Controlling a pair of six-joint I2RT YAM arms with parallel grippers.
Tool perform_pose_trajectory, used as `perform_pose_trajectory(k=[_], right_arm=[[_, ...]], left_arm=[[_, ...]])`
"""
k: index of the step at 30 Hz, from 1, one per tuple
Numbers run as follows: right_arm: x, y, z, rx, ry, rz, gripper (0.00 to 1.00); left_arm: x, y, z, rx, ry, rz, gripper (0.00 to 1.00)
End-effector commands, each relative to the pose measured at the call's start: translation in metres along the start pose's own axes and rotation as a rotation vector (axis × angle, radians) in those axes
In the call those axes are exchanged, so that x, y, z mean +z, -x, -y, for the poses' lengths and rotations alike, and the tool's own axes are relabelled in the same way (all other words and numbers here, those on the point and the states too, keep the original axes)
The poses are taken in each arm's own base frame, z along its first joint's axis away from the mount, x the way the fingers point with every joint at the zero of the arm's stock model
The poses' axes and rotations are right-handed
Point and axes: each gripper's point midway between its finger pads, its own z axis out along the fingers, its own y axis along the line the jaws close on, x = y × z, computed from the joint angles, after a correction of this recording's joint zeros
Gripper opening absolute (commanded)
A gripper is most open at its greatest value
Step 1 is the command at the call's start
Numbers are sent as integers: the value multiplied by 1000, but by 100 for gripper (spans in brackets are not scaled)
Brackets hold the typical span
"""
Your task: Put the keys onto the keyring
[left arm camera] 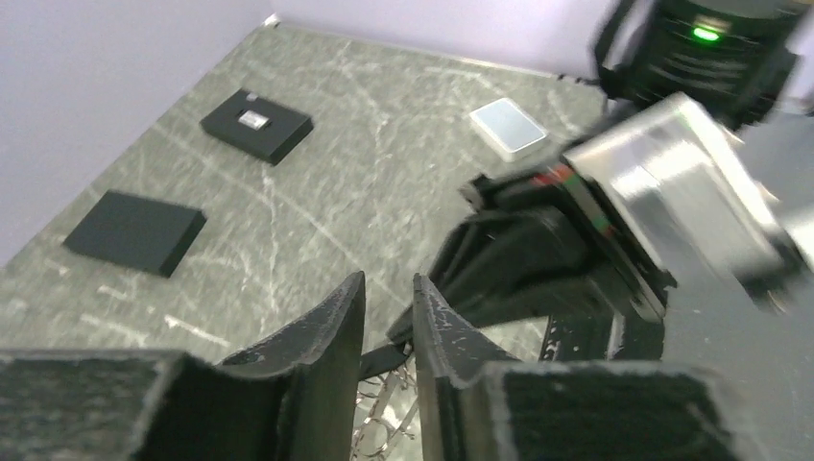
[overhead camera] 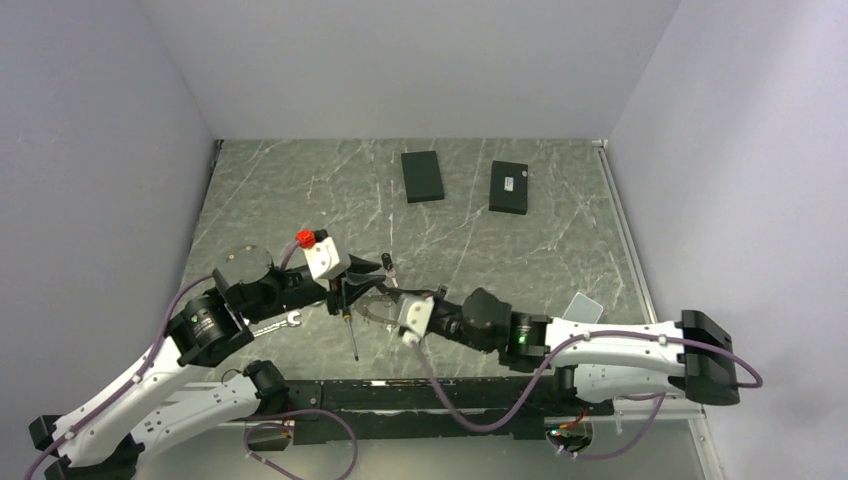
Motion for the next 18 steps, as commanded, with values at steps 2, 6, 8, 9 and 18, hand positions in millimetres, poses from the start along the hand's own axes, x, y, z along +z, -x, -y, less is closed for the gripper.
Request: perform_pose_trajectory(k=[2, 6, 8, 9, 18], right_arm=[[5, 6, 35, -365, -264, -69, 0], [2, 17, 55, -475, -403, -60, 0], [-1, 24, 59, -475, -425, -43, 0], [-4, 30, 60, -461, -422, -23, 0], [-46, 76, 36, -91, -116, 188, 0]], left_arm=[[-2, -13, -29, -8, 165, -74, 47], [-7, -20, -33, -11, 196, -100, 81], [-14, -26, -38, -21, 238, -134, 88], [-20, -28, -43, -27, 275, -152, 89], [-20, -45, -37, -194, 297, -173, 84]])
